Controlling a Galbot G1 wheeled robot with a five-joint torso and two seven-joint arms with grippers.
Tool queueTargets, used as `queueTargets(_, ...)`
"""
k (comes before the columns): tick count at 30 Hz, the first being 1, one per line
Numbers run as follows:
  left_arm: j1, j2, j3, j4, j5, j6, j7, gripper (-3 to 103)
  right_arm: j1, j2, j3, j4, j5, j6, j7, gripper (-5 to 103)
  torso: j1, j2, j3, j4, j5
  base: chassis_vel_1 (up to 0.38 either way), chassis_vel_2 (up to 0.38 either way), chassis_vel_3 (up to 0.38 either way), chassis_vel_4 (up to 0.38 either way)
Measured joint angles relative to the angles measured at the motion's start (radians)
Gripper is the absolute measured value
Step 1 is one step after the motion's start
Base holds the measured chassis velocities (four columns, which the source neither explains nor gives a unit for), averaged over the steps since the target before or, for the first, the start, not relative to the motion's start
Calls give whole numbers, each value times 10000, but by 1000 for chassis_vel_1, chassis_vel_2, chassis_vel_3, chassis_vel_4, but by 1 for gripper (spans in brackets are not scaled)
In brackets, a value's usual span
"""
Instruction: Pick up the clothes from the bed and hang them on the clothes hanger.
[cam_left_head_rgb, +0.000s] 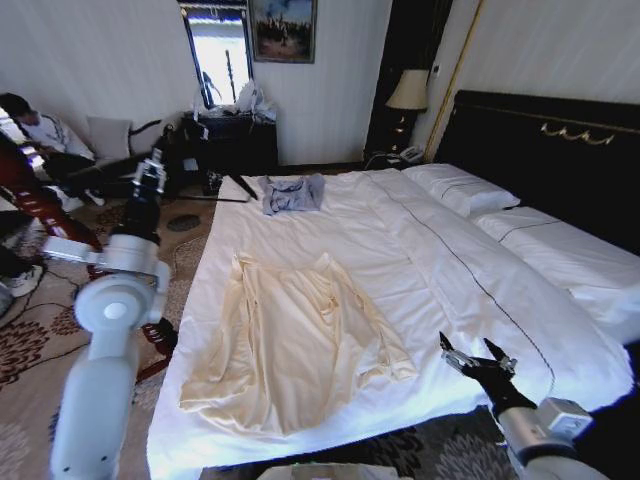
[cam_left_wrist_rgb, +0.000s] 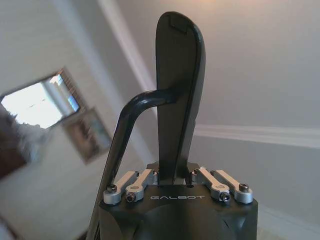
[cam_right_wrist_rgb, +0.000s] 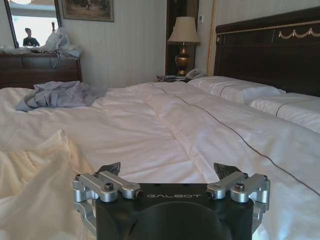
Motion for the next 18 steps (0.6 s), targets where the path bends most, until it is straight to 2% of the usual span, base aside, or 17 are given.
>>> queueTargets(1, 0, 0, 0, 0, 0, 0, 0, 23, 0, 0, 0, 0, 0, 0, 0, 100, 0, 0, 0, 0, 0, 0, 0, 0, 0)
queueTargets(6, 270, -598, -117, 603, -1731, -95, -373, 23, 239, -586, -7, -241, 223, -159, 121, 100, 0, 0, 0, 2, 0, 0, 0, 0, 0)
queueTargets(7, 270, -598, -117, 603, -1731, -95, -373, 23, 239, -586, -7, -241, 223, -159, 121, 100, 0, 0, 0, 2, 0, 0, 0, 0, 0)
queueTargets(11, 498, -1156, -111, 1398, -2586, 96, -91, 23, 459, -1305, -10, -535, 264, -301, 153, 100, 0, 0, 0, 3, -1, 0, 0, 0, 0)
queueTargets(14, 625, -1452, 141, 1788, -2657, 312, 46, 23, 538, -1800, 29, -714, 121, -405, 154, 100, 0, 0, 0, 1, 2, 0, 0, 0, 0)
queueTargets(18, 774, -1835, 615, 2246, -2365, 565, 238, 23, 725, -2436, 4, -917, 61, -682, 191, 100, 0, 0, 0, -1, -1, 0, 0, 0, 0)
